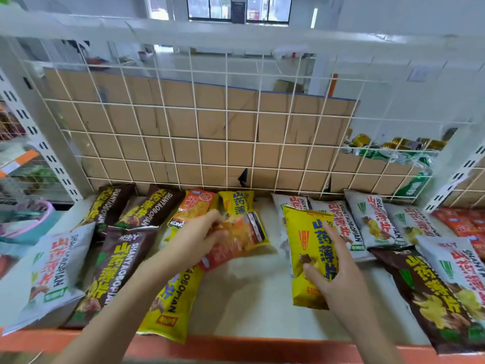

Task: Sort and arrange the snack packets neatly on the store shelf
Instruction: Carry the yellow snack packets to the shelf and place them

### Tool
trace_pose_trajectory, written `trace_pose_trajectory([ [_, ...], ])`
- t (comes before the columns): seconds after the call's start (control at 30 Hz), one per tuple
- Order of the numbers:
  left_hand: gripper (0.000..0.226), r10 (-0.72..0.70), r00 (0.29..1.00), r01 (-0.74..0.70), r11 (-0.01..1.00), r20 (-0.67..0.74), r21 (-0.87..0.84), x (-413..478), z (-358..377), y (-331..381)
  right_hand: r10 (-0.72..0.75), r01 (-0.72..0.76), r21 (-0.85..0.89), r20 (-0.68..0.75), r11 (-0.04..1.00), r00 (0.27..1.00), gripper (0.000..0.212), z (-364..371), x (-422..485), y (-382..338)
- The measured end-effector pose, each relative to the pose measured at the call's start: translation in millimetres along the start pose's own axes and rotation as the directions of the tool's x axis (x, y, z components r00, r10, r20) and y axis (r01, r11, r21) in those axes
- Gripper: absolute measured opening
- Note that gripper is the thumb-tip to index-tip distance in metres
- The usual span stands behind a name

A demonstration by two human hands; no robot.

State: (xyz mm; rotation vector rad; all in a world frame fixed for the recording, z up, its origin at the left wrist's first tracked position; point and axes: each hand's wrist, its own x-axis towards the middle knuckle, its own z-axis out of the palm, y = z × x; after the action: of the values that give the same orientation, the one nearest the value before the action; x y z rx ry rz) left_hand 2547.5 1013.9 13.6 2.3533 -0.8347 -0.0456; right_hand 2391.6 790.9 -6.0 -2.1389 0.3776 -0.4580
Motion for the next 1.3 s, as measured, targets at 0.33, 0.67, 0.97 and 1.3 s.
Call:
trace_pose_trajectory([
  [0.33, 0.02, -0.4, 0.885, 0.384, 0.917, -0.24, -0.11, 48.7, -18.9, -78.3, 0.058, -0.059, 0.004, 0.093, 0.998, 0.994, 0.08, 46.4, -0.3, -16.6],
  [0.67, 0.032, -0.317, 0.919, 0.315, 0.948, -0.234, -0.049, 41.7, -19.1, -85.6, 0.103, -0.074, -0.151, 0.19, 0.986, 0.976, 0.079, 81.5, -14.8, -36.5],
  [0.97, 0.031, -0.222, 0.946, 0.19, 0.97, -0.236, -0.149, 20.1, -27.2, -79.5, 0.137, 0.013, -0.536, 0.238, 0.844, 0.962, 0.083, 97.4, -30.9, -54.8],
  [1.3, 0.033, -0.179, 0.947, 0.143, 0.978, -0.267, -0.15, 2.4, -32.3, -73.8, 0.168, 0.008, -0.585, 0.246, 0.811, 0.955, 0.092, 104.7, -37.1, -53.0],
])
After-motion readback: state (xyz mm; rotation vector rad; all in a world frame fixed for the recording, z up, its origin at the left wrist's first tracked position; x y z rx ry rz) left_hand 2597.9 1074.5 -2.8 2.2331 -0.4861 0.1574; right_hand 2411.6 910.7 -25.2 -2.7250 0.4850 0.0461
